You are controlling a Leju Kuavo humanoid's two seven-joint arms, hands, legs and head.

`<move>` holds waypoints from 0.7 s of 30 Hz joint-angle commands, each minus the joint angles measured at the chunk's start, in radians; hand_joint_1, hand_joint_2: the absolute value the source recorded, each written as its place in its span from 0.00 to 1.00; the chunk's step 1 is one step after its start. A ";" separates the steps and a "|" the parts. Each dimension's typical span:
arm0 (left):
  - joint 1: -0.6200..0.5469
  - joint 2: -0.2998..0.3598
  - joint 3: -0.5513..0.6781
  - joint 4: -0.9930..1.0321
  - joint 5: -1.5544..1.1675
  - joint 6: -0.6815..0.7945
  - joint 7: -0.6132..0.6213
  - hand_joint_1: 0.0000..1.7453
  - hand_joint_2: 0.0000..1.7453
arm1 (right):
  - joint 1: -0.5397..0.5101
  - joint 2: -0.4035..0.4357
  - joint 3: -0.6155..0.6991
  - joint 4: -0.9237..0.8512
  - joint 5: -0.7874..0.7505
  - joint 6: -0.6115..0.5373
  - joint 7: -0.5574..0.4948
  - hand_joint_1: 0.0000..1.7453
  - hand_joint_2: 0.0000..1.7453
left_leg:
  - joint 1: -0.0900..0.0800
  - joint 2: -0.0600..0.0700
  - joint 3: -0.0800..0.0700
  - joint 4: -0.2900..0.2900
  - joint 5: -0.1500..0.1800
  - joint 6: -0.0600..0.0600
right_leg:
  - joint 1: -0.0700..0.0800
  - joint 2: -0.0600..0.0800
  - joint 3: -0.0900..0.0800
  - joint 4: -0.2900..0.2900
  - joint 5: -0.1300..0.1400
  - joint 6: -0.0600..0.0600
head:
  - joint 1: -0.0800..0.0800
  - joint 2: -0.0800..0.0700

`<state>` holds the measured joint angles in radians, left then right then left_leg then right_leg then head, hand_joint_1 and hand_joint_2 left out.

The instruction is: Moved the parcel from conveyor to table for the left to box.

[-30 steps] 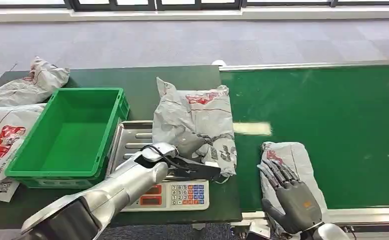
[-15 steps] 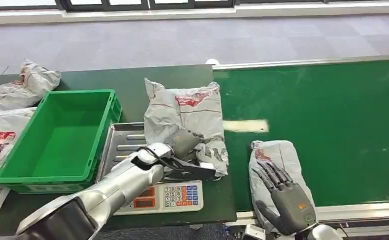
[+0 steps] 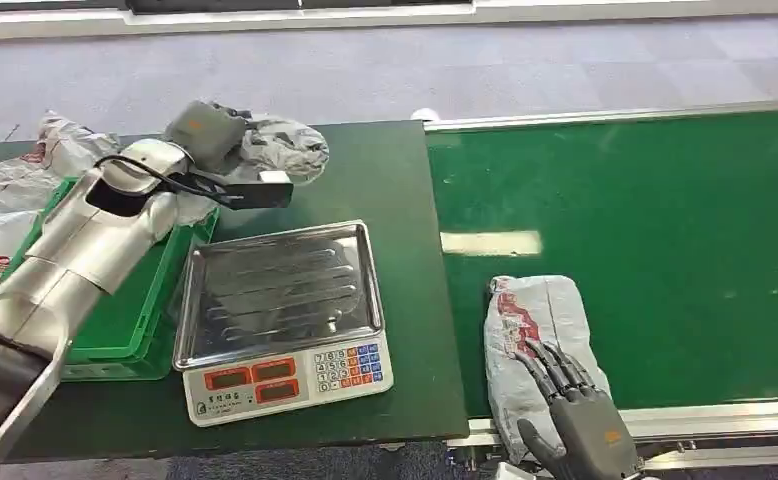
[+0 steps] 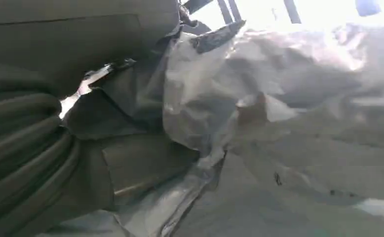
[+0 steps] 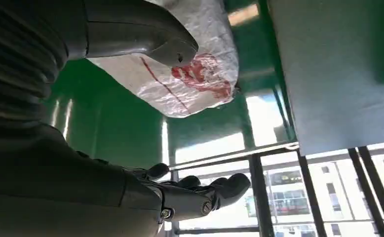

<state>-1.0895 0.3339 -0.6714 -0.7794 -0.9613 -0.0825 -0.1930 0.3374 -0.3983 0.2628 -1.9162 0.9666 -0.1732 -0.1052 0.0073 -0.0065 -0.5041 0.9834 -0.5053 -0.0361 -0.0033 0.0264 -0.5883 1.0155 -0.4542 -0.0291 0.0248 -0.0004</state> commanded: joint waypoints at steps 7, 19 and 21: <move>-0.127 0.282 0.067 -0.325 0.121 -0.181 0.035 1.00 1.00 | 0.178 -0.066 -0.038 -0.129 -0.006 -0.086 0.083 0.00 1.00 | -0.001 0.001 -0.005 0.002 -0.001 0.002 | -0.001 -0.002 -0.005 0.000 0.000 0.002 | 0.000 0.000; 0.597 0.539 0.433 -0.533 0.230 -0.055 -0.021 1.00 1.00 | 0.219 -0.058 -0.027 -0.156 0.019 -0.117 0.135 0.00 1.00 | -0.004 0.013 -0.001 -0.007 -0.003 0.001 | -0.004 0.012 0.001 -0.003 -0.001 0.001 | -0.001 0.000; 0.613 0.540 0.443 -0.537 0.229 -0.046 -0.018 1.00 1.00 | 0.220 -0.058 -0.026 -0.156 0.019 -0.117 0.135 0.00 1.00 | -0.004 0.013 0.001 -0.009 -0.003 0.001 | -0.005 0.011 0.001 -0.004 -0.001 0.001 | 0.000 0.000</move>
<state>-0.8697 0.7859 -0.4817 -1.1693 -0.7537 -0.1728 -0.2056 0.5456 -0.4612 0.2407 -2.0672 0.9846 -0.2903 0.0221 0.0056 0.0014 -0.5056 0.9810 -0.5086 -0.0356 -0.0054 0.0344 -0.5901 1.0154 -0.4562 -0.0289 0.0244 -0.0004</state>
